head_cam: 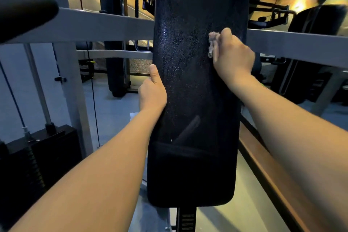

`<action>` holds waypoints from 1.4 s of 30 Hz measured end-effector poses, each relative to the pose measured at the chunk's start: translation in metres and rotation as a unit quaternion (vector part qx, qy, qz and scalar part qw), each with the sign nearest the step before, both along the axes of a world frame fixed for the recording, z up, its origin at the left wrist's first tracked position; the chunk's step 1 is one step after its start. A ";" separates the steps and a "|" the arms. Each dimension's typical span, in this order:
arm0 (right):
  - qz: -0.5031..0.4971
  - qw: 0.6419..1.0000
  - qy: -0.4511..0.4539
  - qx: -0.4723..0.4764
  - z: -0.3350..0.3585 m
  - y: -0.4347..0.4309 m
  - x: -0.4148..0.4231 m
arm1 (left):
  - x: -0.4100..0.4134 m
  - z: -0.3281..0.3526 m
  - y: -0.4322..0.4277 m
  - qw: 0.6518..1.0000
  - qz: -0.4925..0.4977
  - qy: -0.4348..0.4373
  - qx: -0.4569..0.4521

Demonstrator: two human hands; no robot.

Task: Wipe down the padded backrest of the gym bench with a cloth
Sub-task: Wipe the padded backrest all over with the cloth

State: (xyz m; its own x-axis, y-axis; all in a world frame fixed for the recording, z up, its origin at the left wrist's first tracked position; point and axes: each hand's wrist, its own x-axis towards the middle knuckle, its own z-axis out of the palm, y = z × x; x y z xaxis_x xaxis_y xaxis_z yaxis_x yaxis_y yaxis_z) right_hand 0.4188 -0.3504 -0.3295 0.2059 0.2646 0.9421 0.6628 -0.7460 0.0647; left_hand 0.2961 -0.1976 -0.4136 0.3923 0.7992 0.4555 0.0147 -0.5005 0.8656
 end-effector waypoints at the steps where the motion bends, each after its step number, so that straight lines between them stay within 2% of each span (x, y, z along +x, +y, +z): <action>1: -0.009 0.999 0.025 0.027 0.002 0.004 0.000 | 0.000 0.000 0.000 1.000 -0.002 -0.003 0.000; 2: -0.007 0.998 0.045 0.034 -0.003 0.009 -0.006 | 0.000 0.000 0.000 1.000 -0.004 -0.005 0.000; 4: 0.046 0.999 0.017 0.014 -0.030 0.016 -0.026 | -0.001 -0.001 0.000 1.000 -0.009 -0.008 -0.005; 7: 0.126 0.982 -0.059 -0.130 -0.080 0.017 -0.038 | -0.002 -0.001 -0.001 1.000 -0.018 -0.013 -0.016; 10: 0.126 0.963 -0.127 -0.200 -0.050 0.009 -0.019 | -0.003 -0.001 -0.002 1.000 -0.023 -0.018 -0.012; 12: 0.063 0.983 -0.118 -0.126 -0.011 0.010 -0.006 | -0.004 -0.001 -0.003 1.000 -0.020 -0.017 -0.012; 14: -0.007 0.999 -0.034 -0.019 0.023 0.012 0.000 | -0.003 -0.001 -0.002 1.000 -0.018 -0.020 -0.016; 16: -0.020 0.999 0.029 0.036 0.026 0.022 -0.001 | -0.004 0.000 -0.002 0.999 -0.019 -0.022 -0.022; 18: 0.018 0.999 0.029 0.007 0.006 0.032 -0.022 | -0.004 0.000 -0.003 0.999 -0.022 -0.022 -0.024; 21: 0.132 0.977 -0.097 -0.139 -0.047 0.038 -0.043 | -0.004 0.000 -0.002 0.999 -0.023 -0.021 -0.025; 23: 0.160 0.959 -0.157 -0.171 -0.038 0.033 -0.027 | -0.003 -0.001 0.000 0.999 -0.023 -0.022 -0.023; 26: 0.061 0.981 -0.162 -0.086 0.016 0.030 0.004 | 0.001 -0.004 0.002 0.999 -0.020 -0.022 -0.019; 29: -0.011 0.999 -0.016 0.033 0.057 0.031 0.010 | 0.000 -0.004 0.002 0.999 -0.022 -0.020 -0.018; 32: 0.002 0.997 0.051 0.057 0.045 0.049 -0.011 | -0.001 -0.003 0.001 0.999 -0.022 -0.019 -0.020; 36: 0.119 0.991 -0.056 -0.038 -0.020 0.060 -0.041 | -0.003 -0.002 -0.001 0.999 -0.029 -0.031 -0.031; 38: 0.156 0.975 -0.096 -0.125 -0.030 0.051 -0.038 | -0.005 -0.001 -0.001 0.998 -0.034 -0.037 -0.040; 40: 0.137 0.965 -0.139 -0.173 -0.013 0.046 -0.026 | -0.005 -0.001 -0.002 0.998 -0.035 -0.039 -0.045; 42: 0.082 0.978 -0.149 -0.121 0.017 0.049 -0.020 | -0.004 -0.002 -0.002 0.998 -0.032 -0.042 -0.046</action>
